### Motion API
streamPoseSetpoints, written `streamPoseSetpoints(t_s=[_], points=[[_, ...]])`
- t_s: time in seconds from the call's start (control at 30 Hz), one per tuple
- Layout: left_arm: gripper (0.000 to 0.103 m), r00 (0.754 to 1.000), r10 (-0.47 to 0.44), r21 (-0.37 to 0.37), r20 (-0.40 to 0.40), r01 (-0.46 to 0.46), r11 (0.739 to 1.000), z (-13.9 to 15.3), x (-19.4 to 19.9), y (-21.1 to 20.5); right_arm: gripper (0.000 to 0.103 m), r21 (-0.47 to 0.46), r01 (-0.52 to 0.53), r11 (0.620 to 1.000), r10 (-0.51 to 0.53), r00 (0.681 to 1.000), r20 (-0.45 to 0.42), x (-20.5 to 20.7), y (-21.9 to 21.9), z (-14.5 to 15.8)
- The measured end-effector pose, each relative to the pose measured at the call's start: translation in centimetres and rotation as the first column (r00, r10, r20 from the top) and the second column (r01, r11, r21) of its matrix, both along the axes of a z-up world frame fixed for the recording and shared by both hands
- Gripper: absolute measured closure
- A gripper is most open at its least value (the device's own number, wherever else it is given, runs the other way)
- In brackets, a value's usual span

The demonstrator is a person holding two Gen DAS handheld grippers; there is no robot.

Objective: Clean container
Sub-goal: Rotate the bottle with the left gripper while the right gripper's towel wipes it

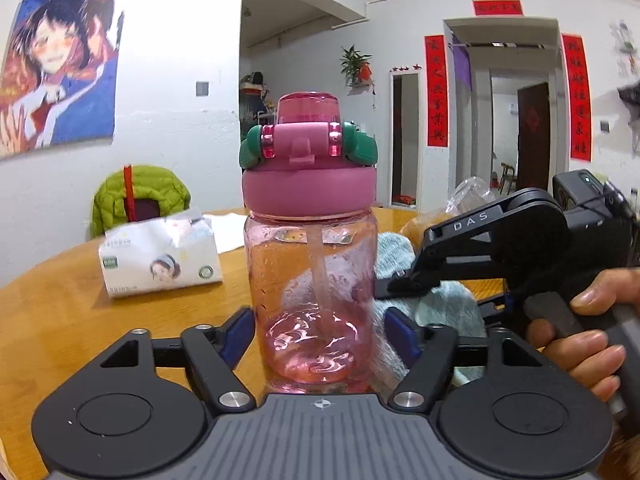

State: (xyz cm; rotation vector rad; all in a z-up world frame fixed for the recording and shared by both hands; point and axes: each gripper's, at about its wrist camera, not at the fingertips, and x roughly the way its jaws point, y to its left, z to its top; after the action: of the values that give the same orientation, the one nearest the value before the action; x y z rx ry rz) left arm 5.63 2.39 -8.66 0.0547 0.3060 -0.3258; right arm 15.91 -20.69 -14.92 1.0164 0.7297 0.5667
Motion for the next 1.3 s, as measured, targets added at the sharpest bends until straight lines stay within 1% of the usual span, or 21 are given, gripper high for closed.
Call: streamPoseSetpoints(t_s=[0.07,0.1,0.17,0.27,0.33,0.43,0.57,0.63,0.7,0.77,0.83,0.87,0.9,0.97,1.0,1.03,1.1,1.13,1.2,1.27,1.3], points=[[0.019,1.000,0.025,-0.044,-0.004,-0.025,0.999,0.2,-0.7,0.0,0.073,0.010,0.021,1.000,-0.021,0.998,0.051,-0.4,-0.1,0.4],[0.019,0.999,0.048,-0.047,0.004,-0.048,0.998,0.2,-1.1,-0.2,0.073,0.016,0.034,0.999,-0.035,0.996,0.077,-0.6,-0.2,0.7],[0.020,0.997,0.070,-0.016,0.032,-0.070,0.997,0.2,-1.9,-1.0,0.073,0.027,0.059,0.998,-0.062,0.991,0.117,-0.9,-0.5,1.1],[0.021,0.998,0.029,0.029,0.047,-0.030,0.999,0.1,-2.3,-1.9,0.073,0.057,0.054,0.997,-0.061,0.988,0.144,-1.3,-0.8,1.4],[0.024,0.999,0.010,0.026,0.049,-0.011,1.000,0.0,-2.2,-1.9,0.073,0.067,0.019,0.998,-0.027,0.991,0.132,-1.2,-0.5,1.4],[0.025,0.998,0.005,0.017,0.066,-0.006,1.000,0.2,-1.6,-1.2,0.073,0.034,0.010,0.999,-0.014,0.993,0.118,-1.4,-0.4,1.4],[0.027,0.998,0.012,0.012,0.058,-0.013,1.000,0.3,-0.2,0.0,0.073,0.072,-0.026,0.997,0.020,0.996,0.088,-1.2,-0.3,1.0],[0.033,0.998,0.019,0.003,0.052,-0.020,1.000,0.3,0.2,0.5,0.073,0.047,-0.036,0.998,0.032,0.997,0.076,-1.1,-0.1,1.0],[0.038,0.999,0.019,-0.011,0.043,-0.018,1.000,0.3,0.4,0.9,0.073,-0.001,-0.033,0.999,0.033,0.998,0.045,-1.0,0.2,0.8],[0.038,0.999,0.016,-0.014,0.037,-0.015,1.000,0.3,0.4,0.9,0.073,-0.027,-0.019,0.999,0.020,0.999,0.027,-1.0,0.3,0.8],[0.038,0.999,0.018,0.008,0.045,-0.018,1.000,0.2,0.3,0.6,0.073,0.016,-0.005,1.000,0.004,0.999,0.053,-1.1,-0.3,0.9],[0.038,0.999,0.019,0.020,0.049,-0.020,1.000,0.1,0.3,0.5,0.073,0.068,0.000,0.998,-0.006,0.997,0.083,-1.3,-0.8,1.0],[0.038,0.999,0.019,0.021,0.049,-0.020,1.000,0.1,0.2,0.5,0.073,0.143,-0.005,0.990,-0.012,0.992,0.123,-1.5,-1.3,1.0],[0.038,0.999,0.018,0.020,0.049,-0.019,1.000,0.2,0.2,0.5,0.073,0.309,-0.057,0.949,-0.005,0.981,0.196,-1.6,-2.2,0.9],[0.038,0.999,0.018,0.018,0.049,-0.018,1.000,0.2,0.2,0.6,0.073,0.369,-0.083,0.926,0.003,0.977,0.212,-1.6,-2.3,0.6],[0.038,0.999,0.018,0.019,0.049,-0.018,1.000,0.2,0.2,0.6,0.073,0.391,-0.097,0.915,0.015,0.978,0.208,-1.5,-2.2,0.5],[0.038,0.999,0.019,0.023,0.050,-0.021,1.000,0.2,0.2,0.5,0.073,0.357,-0.098,0.929,0.042,0.986,0.162,-1.2,-1.7,0.1],[0.038,0.998,0.020,0.025,0.051,-0.021,0.999,0.2,0.2,0.5,0.073,0.302,-0.079,0.950,0.045,0.992,0.118,-1.0,-1.4,-0.1],[0.038,0.999,0.019,0.022,0.051,-0.021,1.000,0.2,0.2,0.5,0.073,0.152,-0.045,0.987,0.045,0.999,0.001,-0.4,-0.6,-0.5],[0.038,0.998,0.020,0.025,0.051,-0.021,0.999,0.1,0.2,0.5,0.073,0.070,-0.037,0.997,0.043,0.996,-0.079,-0.1,-0.3,-1.1],[0.038,0.999,0.019,0.023,0.051,-0.021,1.000,0.2,0.1,0.5,0.074,0.055,-0.037,0.998,0.041,0.996,-0.078,-0.2,-0.3,-1.0]])
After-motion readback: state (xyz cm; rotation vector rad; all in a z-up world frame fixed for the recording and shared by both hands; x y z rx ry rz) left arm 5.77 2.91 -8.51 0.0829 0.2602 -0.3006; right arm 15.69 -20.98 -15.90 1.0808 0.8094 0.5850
